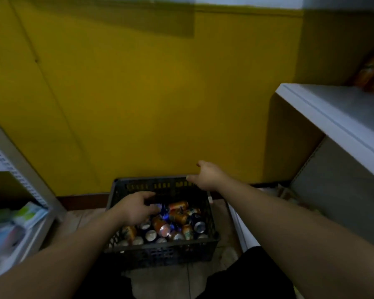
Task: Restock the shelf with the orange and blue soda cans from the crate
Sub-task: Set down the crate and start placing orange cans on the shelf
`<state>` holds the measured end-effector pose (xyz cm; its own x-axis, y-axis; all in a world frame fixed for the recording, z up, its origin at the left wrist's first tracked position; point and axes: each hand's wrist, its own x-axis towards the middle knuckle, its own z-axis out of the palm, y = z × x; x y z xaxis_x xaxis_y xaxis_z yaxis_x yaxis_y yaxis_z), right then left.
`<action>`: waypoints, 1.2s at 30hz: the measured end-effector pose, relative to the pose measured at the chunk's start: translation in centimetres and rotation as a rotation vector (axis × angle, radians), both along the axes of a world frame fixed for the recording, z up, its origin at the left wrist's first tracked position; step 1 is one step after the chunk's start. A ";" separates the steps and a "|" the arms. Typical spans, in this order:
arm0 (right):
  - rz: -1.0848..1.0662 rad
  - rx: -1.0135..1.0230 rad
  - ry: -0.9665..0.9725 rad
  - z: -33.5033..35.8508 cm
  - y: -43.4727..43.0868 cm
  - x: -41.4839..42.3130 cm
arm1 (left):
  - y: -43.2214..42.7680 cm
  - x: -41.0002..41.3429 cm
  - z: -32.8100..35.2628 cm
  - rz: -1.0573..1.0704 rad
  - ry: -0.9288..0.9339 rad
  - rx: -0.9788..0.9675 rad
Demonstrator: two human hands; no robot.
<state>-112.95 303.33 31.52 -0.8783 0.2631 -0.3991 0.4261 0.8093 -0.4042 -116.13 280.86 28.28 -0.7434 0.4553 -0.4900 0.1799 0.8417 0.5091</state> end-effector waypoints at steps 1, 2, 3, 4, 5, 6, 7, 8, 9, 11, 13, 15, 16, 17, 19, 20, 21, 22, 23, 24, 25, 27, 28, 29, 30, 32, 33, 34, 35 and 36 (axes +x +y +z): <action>0.001 -0.020 -0.014 -1.2 -0.2 -0.7 | -0.2 -0.3 -0.8 0.003 -0.019 -0.005; 0.003 -0.035 -0.034 -2.6 -0.4 -1.5 | -0.4 -0.9 -2.0 0.009 -0.045 -0.007; 0.011 -0.043 -0.051 -4.0 -0.5 -2.3 | -0.6 -1.3 -3.0 0.020 -0.080 0.006; 0.025 -0.046 -0.070 -5.3 -0.6 -2.9 | -0.8 -2.0 -4.3 0.039 -0.119 0.022; 0.033 -0.052 -0.088 -6.7 -0.7 -3.6 | -1.0 -2.5 -5.4 0.061 -0.155 0.048; 0.035 -0.059 -0.106 -8.2 -0.7 -4.4 | -1.2 -3.2 -6.7 0.079 -0.192 0.054; 0.038 -0.070 -0.123 -9.8 -0.7 -5.3 | -1.4 -4.0 -8.1 0.094 -0.223 0.057; 0.039 -0.082 -0.149 -11.4 -0.7 -6.1 | -1.5 -4.9 -9.7 0.114 -0.262 0.060; 0.039 -0.096 -0.171 -13.1 -0.8 -7.0 | -1.6 -5.6 -11.3 0.134 -0.295 0.064; 0.043 -0.125 -0.222 -16.8 -1.0 -8.5 | -1.7 -7.1 -14.5 0.170 -0.360 0.058; 0.075 -0.157 -0.275 -20.7 -1.3 -9.7 | -1.6 -8.5 -17.7 0.225 -0.418 0.066; 0.079 -0.172 -0.333 -24.4 -1.4 -10.7 | -1.2 -9.9 -20.8 0.241 -0.453 0.045; 0.058 -0.172 -0.346 -26.2 -1.4 -11.2 | -1.1 -10.5 -22.3 0.250 -0.470 0.038; 0.043 -0.179 -0.357 -28.1 -1.3 -11.7 | -0.9 -11.2 -23.8 0.262 -0.484 0.044; 0.030 -0.202 -0.389 -31.9 -1.4 -12.7 | -0.6 -12.3 -26.8 0.312 -0.514 0.067; 0.025 -0.222 -0.409 -33.6 -1.5 -13.2 | -0.5 -12.9 -28.4 0.345 -0.529 0.082; 0.016 -0.254 -0.423 -35.2 -1.9 -13.6 | -0.3 -13.4 -29.7 0.370 -0.541 0.093; 0.008 -0.275 -0.437 -36.8 -2.3 -13.9 | -0.1 -13.9 -31.0 0.406 -0.555 0.108; 0.006 -0.289 -0.441 -38.2 -2.8 -14.2 | 0.1 -14.3 -32.2 0.453 -0.567 0.116; 0.010 -0.288 -0.459 -39.3 -3.4 -14.6 | 0.2 -14.7 -33.4 0.506 -0.580 0.131; 0.019 -0.290 -0.477 -40.9 -3.9 -14.9 | 0.4 -15.1 -34.5 0.545 -0.580 0.137; 0.007 -0.347 -0.551 -43.1 -5.1 -15.3 | 0.6 -15.5 -36.1 0.592 -0.586 0.137; -0.013 -0.378 -0.580 -44.0 -5.6 -15.3 | 0.6 -15.6 -37.0 0.599 -0.583 0.128; -0.032 -0.397 -0.595 -45.0 -6.0 -15.2 | 0.6 -15.7 -37.5 0.601 -0.579 0.115; -0.049 -0.393 -0.600 -45.4 -6.4 -15.2 | 0.5 -15.9 -38.0 0.600 -0.575 0.103; -0.099 -0.370 -0.576 -46.2 -6.8 -15.0 | 0.5 -16.2 -38.3 0.607 -0.582 0.100; -0.146 -0.377 -0.541 -46.2 -6.9 -14.9 | 0.6 -16.2 -38.2 0.619 -0.585 0.106; -0.205 -0.408 -0.505 -45.7 -6.9 -14.9 | 0.7 -16.3 -38.1 0.631 -0.595 0.112; -0.255 -0.450 -0.462 -45.3 -7.0 -14.8 | 0.9 -16.5 -37.7 0.634 -0.599 0.118; -0.290 -0.497 -0.416 -44.4 -7.1 -14.5 | 1.1 -16.5 -37.3 0.651 -0.596 0.140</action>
<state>-127.44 296.28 -12.86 -0.5493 0.1630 -0.8196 0.7955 0.4021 -0.4532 -132.59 281.94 -9.06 -0.5151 0.1168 -0.8492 -0.6394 0.6074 0.4714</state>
